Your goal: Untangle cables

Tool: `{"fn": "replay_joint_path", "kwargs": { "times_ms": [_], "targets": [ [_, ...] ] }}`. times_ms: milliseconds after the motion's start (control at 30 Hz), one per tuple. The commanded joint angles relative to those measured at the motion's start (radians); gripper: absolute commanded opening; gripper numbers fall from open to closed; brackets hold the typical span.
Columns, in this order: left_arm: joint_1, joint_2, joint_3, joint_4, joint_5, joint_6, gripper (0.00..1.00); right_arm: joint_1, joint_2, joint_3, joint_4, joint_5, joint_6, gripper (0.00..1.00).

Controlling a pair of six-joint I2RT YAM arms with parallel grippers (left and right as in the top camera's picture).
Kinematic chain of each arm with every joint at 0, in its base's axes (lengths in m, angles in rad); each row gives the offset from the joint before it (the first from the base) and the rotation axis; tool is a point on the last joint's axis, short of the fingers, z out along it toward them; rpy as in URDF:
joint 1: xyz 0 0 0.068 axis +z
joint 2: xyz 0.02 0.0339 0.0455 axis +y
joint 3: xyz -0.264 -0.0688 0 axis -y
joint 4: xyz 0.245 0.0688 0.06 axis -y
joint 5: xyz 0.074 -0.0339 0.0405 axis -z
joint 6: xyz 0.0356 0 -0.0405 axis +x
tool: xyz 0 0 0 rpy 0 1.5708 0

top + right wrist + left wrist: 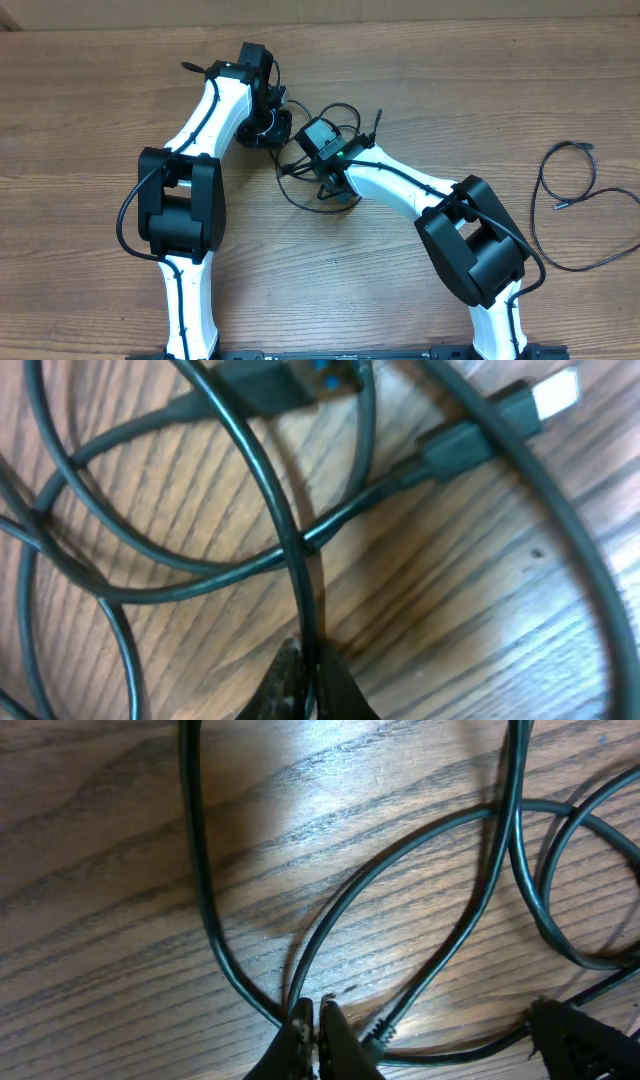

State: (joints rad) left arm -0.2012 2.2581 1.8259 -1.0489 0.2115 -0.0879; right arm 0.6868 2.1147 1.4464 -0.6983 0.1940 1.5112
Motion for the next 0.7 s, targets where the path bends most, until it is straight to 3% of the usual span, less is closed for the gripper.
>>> {"fn": "replay_joint_path", "kwargs": {
  "times_ms": [0,133,333,400,467,667],
  "targets": [
    [-0.002,0.011,0.008,-0.008,0.001,-0.006,0.08,-0.008,0.057,-0.020,-0.052,0.008,-0.001,0.04],
    [-0.002,0.011,0.008,-0.010,0.032,-0.002,0.09,-0.008,0.057,-0.020,-0.131,-0.002,-0.005,0.04],
    [-0.002,0.011,0.008,-0.010,0.141,0.060,0.08,-0.024,0.057,-0.017,-0.150,-0.129,-0.203,0.04],
    [-0.002,0.011,0.008,-0.010,0.180,0.078,0.08,-0.034,0.057,-0.017,-0.150,-0.165,-0.251,0.13],
    [-0.002,0.011,0.008,-0.009,0.190,0.081,0.08,-0.041,0.057,-0.018,-0.150,-0.170,-0.261,0.29],
    [-0.002,0.011,0.008,-0.009,0.190,0.081,0.08,-0.049,0.057,-0.018,-0.142,-0.150,-0.260,0.33]
  ]
}}
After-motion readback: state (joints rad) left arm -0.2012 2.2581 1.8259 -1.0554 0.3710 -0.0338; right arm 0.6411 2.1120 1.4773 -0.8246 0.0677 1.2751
